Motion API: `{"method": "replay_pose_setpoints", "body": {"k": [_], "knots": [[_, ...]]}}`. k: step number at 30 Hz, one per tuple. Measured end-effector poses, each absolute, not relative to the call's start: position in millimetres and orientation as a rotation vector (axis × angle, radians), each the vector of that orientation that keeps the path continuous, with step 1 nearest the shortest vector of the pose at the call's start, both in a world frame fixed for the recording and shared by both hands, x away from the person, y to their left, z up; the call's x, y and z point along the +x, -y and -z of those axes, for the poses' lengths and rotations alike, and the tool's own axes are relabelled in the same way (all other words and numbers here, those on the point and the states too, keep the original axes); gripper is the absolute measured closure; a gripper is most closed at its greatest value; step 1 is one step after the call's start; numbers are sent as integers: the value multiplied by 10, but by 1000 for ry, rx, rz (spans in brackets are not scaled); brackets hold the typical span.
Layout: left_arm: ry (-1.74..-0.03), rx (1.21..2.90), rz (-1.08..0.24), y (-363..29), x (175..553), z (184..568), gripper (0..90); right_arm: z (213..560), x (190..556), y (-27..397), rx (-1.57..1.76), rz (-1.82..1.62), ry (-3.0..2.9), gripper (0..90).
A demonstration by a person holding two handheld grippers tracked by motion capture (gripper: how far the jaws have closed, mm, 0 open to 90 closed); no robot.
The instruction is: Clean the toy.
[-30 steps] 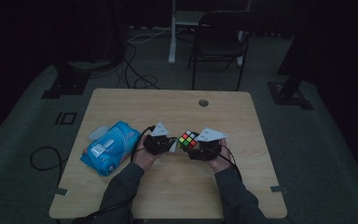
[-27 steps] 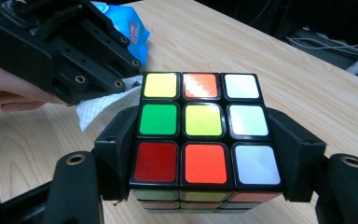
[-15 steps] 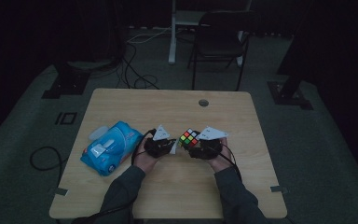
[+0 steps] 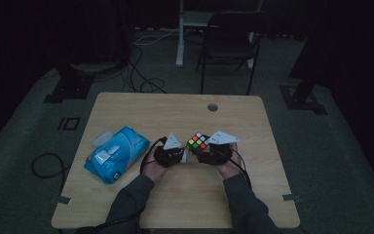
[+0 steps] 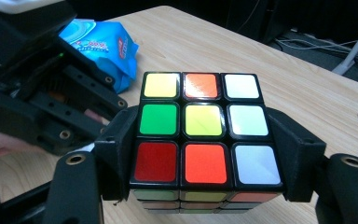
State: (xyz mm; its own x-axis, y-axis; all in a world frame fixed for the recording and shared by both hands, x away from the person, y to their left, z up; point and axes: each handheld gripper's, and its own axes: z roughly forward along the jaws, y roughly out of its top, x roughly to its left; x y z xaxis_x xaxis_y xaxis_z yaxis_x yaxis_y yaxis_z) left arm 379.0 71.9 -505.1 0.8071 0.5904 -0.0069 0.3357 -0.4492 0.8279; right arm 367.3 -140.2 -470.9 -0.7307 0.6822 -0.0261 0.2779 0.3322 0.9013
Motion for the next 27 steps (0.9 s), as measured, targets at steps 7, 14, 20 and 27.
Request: {"method": "replay_pose_setpoints", "body": {"k": [7,14,20,27], "knots": [[-654,2078,-341,-648,3737,5055,842,4701,3686,1412,868,-1380,-2183,342],[-619,2091,-329,-588,3696,5071,842,4705,3692,1415,878,-1384,-2174,342],[-639,2078,-351,-628,3731,5055,842,4698,3681,1422,881,-1386,-2174,342],[-689,2058,-390,-744,3818,5001,842,4700,3680,1441,881,-1390,-2168,342]]}}
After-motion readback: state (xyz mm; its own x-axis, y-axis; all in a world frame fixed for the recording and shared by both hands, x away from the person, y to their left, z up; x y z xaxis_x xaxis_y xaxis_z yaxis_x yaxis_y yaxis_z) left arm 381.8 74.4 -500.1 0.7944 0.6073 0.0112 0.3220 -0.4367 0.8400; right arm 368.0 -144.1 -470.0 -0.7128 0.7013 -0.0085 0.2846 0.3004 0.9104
